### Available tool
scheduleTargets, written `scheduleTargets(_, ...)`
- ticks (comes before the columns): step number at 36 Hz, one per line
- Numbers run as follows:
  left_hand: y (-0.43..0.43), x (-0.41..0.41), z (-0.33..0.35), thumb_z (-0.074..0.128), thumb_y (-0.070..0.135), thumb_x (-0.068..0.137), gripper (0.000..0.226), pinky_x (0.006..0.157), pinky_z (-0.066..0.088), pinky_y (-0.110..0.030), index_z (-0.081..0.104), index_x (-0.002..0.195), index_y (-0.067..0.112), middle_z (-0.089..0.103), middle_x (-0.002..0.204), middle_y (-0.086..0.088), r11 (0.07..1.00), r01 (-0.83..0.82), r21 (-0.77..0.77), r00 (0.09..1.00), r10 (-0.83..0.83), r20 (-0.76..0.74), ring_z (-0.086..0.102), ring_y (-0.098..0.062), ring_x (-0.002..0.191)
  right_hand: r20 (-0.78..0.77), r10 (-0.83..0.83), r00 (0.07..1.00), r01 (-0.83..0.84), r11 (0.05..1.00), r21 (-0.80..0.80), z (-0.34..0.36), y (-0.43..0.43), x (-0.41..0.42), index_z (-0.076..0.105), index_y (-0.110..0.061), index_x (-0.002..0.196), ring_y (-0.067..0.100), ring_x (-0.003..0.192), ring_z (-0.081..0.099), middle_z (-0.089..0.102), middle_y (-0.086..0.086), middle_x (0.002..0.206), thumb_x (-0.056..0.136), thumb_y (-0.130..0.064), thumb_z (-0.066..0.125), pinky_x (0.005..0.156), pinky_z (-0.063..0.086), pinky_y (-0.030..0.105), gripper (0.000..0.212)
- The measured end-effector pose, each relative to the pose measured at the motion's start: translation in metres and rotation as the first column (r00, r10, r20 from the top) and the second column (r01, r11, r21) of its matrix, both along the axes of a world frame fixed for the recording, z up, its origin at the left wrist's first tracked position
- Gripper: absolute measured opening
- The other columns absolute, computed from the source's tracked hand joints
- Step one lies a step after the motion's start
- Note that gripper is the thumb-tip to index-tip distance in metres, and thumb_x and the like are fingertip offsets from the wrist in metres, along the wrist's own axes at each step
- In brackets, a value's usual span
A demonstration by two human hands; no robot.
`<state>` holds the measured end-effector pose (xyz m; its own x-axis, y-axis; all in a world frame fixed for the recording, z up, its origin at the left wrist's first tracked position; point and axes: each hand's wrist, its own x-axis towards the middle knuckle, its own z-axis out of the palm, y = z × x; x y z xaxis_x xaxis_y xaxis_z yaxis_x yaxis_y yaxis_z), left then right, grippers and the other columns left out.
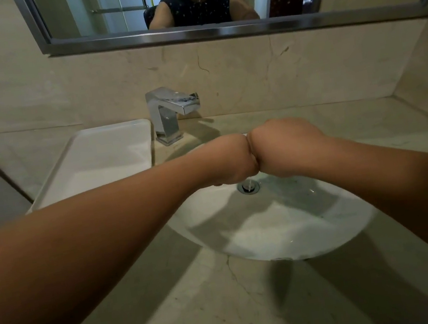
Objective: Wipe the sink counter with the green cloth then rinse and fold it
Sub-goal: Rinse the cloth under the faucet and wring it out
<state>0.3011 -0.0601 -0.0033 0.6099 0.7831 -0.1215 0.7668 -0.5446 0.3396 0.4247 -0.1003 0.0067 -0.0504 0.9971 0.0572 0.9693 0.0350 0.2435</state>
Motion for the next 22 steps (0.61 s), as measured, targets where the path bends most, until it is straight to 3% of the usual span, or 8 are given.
scheduleTargets(5,0.006,0.004,-0.004,0.049,0.004,0.098,0.036,0.062,0.033,-0.032,0.040,0.064,0.014,0.040,0.067,-0.002,0.939,0.214,0.269,0.961,-0.153,-0.231,0.045,-0.029,0.077,-0.084,-0.015,0.996,0.013,1.000,-0.023,-0.003,0.006,0.007,0.063,-0.013,0.075,0.024,0.051,0.047,0.054,0.005,0.064,0.082,-0.013,0.059,0.050,0.035,0.025,0.008)
scheduleTargets(8,0.007,0.006,-0.008,0.050,0.001,0.096,0.031,0.056,0.033,-0.031,0.043,0.067,0.012,0.041,0.067,0.000,0.913,0.245,0.326,0.948,-0.155,-0.280,0.047,-0.027,0.073,-0.154,-0.036,0.987,0.026,0.998,-0.064,-0.004,0.005,0.008,0.056,-0.012,0.068,0.026,0.051,0.044,0.053,0.007,0.060,0.082,-0.011,0.059,0.050,0.033,0.027,0.014)
scheduleTargets(11,0.007,0.006,-0.012,0.051,0.005,0.096,0.027,0.062,0.039,-0.034,0.047,0.071,0.015,0.048,0.070,-0.001,0.934,0.179,0.310,0.971,-0.116,-0.211,0.052,-0.029,0.073,-0.198,-0.057,0.979,0.037,0.994,-0.102,-0.004,0.002,0.008,0.057,-0.012,0.073,0.024,0.052,0.043,0.052,0.006,0.061,0.084,-0.010,0.059,0.050,0.031,0.028,0.011)
scheduleTargets(13,0.007,0.007,-0.012,0.052,0.008,0.098,0.007,0.063,0.038,-0.034,0.057,0.094,0.011,0.053,0.079,-0.002,0.947,0.131,0.294,0.987,-0.097,-0.129,0.054,-0.028,0.076,-0.198,-0.068,0.978,0.045,0.992,-0.120,-0.005,0.001,0.008,0.056,-0.014,0.073,0.024,0.052,0.043,0.052,0.006,0.062,0.084,-0.009,0.059,0.050,0.031,0.028,0.012)
scheduleTargets(15,0.006,0.005,-0.012,0.055,0.013,0.100,0.012,0.060,0.037,-0.032,0.050,0.110,0.012,0.050,0.079,0.001,0.967,0.072,0.246,0.997,-0.066,-0.033,0.056,-0.027,0.079,-0.204,-0.079,0.976,0.062,0.994,-0.090,-0.006,0.001,0.008,0.060,-0.016,0.078,0.023,0.053,0.048,0.056,0.005,0.065,0.084,-0.010,0.059,0.050,0.034,0.028,0.009)
scheduleTargets(18,0.004,0.000,-0.006,0.062,0.017,0.098,0.023,0.055,0.036,-0.030,0.040,0.106,0.016,0.048,0.078,0.005,0.988,0.037,0.149,0.995,-0.051,0.091,0.056,-0.023,0.078,-0.258,-0.069,0.964,0.062,0.997,-0.034,-0.010,0.000,0.011,0.067,-0.020,0.100,0.027,0.070,0.062,0.068,0.005,0.082,0.086,-0.013,0.058,0.057,0.048,0.032,0.018)
scheduleTargets(22,0.001,-0.011,-0.001,0.073,0.015,0.088,0.022,0.054,0.043,-0.027,0.058,0.104,0.014,0.065,0.087,-0.005,1.000,0.021,0.003,0.990,-0.021,0.137,0.059,-0.019,0.070,-0.371,-0.024,0.928,-0.007,0.997,-0.081,-0.016,-0.003,0.023,0.054,-0.024,0.111,0.024,0.086,0.063,0.063,0.004,0.105,0.078,-0.025,0.074,0.073,0.057,0.041,0.039)
